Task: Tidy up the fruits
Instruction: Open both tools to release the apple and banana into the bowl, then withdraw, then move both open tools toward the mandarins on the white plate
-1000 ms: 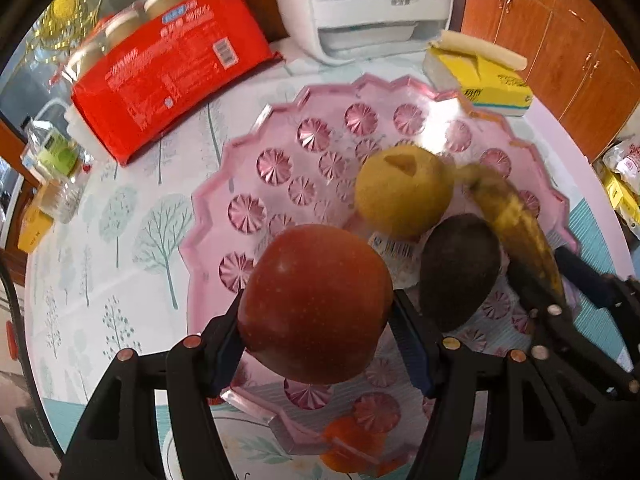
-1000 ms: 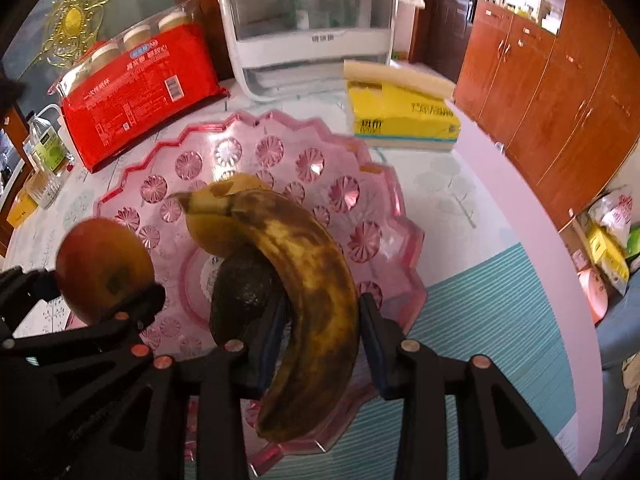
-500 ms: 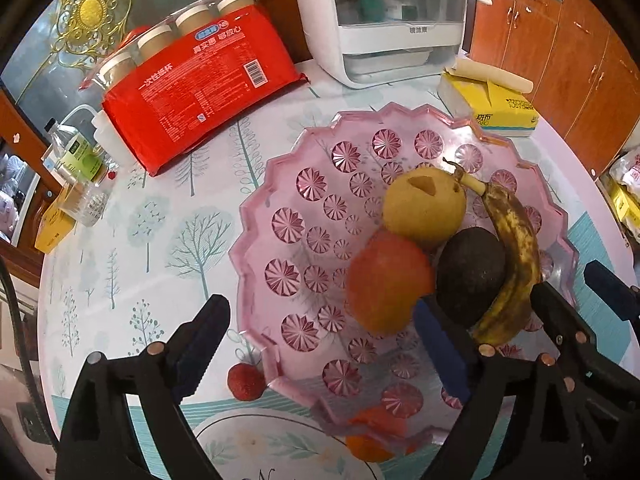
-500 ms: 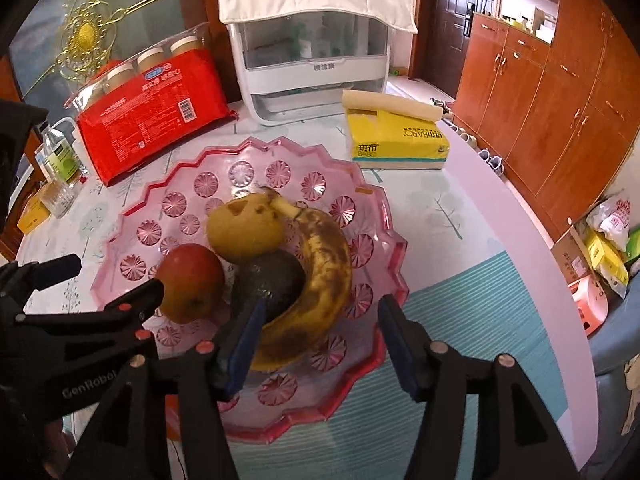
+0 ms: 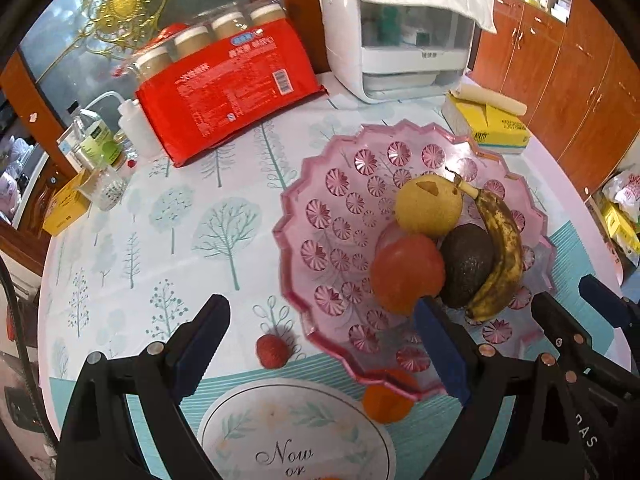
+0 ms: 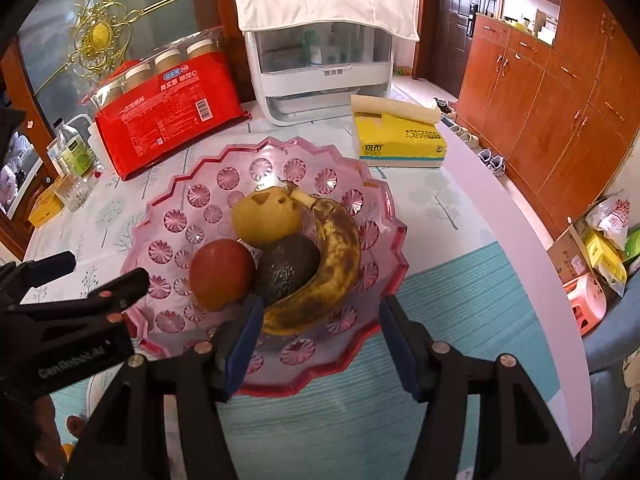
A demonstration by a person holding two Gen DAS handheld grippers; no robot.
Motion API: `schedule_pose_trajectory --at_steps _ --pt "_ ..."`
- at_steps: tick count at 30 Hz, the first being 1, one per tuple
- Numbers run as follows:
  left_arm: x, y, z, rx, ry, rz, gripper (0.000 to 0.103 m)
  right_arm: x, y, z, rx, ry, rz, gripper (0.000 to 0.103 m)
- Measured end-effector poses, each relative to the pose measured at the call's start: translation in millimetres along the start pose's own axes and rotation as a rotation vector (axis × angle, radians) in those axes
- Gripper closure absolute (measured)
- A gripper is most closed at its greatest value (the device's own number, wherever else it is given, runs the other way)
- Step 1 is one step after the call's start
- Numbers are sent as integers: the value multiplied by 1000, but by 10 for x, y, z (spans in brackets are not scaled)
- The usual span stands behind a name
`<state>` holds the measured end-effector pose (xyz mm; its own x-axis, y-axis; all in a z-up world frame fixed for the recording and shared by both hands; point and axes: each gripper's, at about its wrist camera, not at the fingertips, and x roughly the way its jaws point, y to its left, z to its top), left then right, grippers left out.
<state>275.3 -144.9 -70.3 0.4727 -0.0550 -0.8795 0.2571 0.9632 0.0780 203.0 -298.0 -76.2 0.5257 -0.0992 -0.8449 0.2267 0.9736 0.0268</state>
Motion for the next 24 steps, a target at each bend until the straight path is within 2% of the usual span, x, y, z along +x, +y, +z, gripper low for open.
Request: schedule_pose_trajectory --at_steps 3,15,24 --pt "-129 87 -33 -15 -16 -6 11 -99 38 -28 -3 -3 -7 39" --pt "-628 447 -309 -31 -75 -9 11 -589 332 -134 -63 -84 -19 39" --pt "-965 823 -619 -40 -103 -18 11 -955 510 -257 -61 -121 13 39"
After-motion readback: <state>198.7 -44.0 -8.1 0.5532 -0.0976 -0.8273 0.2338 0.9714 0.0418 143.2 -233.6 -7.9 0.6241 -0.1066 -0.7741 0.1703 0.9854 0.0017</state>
